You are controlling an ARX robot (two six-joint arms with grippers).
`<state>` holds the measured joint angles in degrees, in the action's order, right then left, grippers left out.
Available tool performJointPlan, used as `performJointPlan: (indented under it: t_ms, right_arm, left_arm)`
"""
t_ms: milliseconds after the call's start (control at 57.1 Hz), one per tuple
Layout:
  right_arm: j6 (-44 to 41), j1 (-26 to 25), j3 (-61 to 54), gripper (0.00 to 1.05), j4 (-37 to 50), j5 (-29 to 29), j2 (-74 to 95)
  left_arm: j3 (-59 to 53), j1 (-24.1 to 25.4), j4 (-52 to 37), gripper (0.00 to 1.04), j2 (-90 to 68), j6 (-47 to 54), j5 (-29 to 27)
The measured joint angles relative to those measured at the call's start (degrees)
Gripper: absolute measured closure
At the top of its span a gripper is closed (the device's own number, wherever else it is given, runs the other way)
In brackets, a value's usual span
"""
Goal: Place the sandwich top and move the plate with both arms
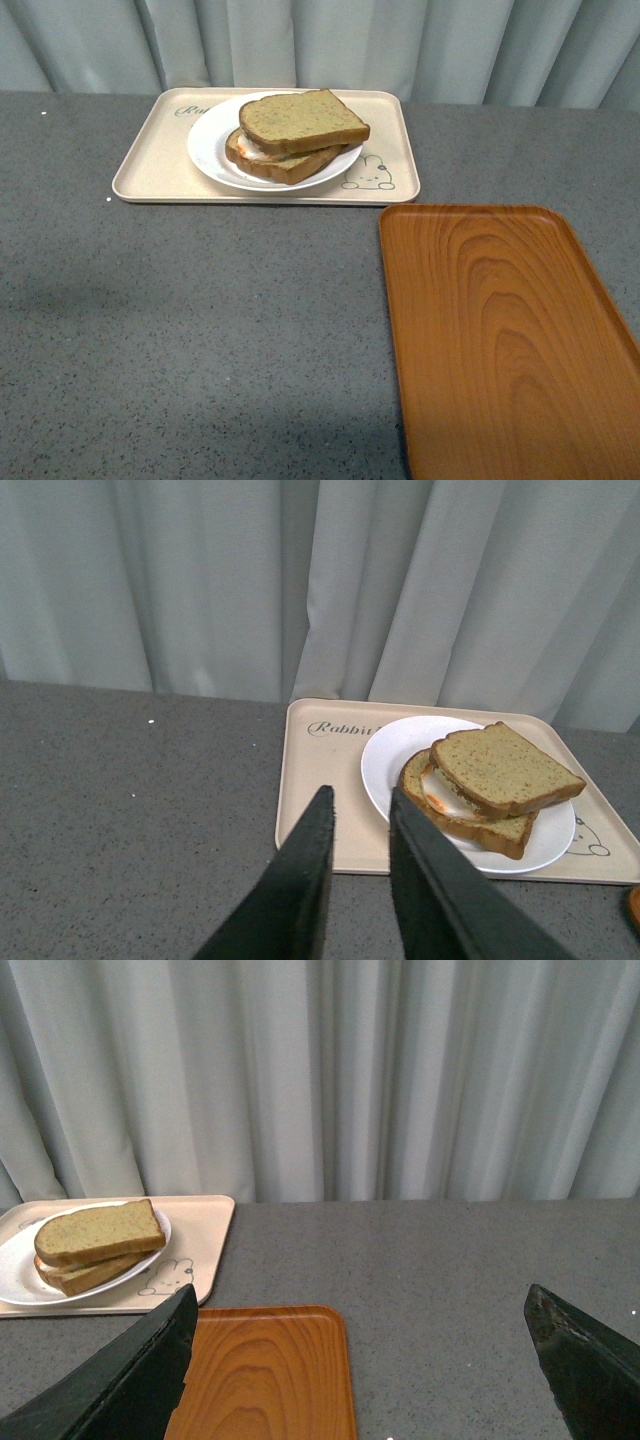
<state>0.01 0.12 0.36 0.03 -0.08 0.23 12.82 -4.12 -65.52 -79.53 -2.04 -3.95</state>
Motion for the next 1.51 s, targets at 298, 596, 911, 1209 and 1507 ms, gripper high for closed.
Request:
performJointPlan:
  t_ms: [298,596,911,1209,1507]
  right_arm:
    - [0.00,0.00,0.00,0.09,0.00,-0.02,0.00]
    - [0.00,0.00,0.00,0.09,0.00,0.00,0.00]
    - [0.00,0.00,0.00,0.09,0.00,0.00,0.00]
    - [0.00,0.00,0.00,0.09,0.00,0.00,0.00]
    - [0.00,0.00,0.00,0.09,0.00,0.00,0.00]
  left_arm:
    - [-6.80,4.00,6.75,1.01,13.79,1.20,3.76]
    - [-10.29,4.00,15.85,1.01,26.49,1.53,3.93]
    - [-11.76,4.00,26.80,1.01,39.56,1.57,3.93]
    - [-11.78,4.00,39.10,1.01,53.02,1.60,3.93]
    - [-11.80,4.02,46.58,1.01,60.78,1.60,3.93]
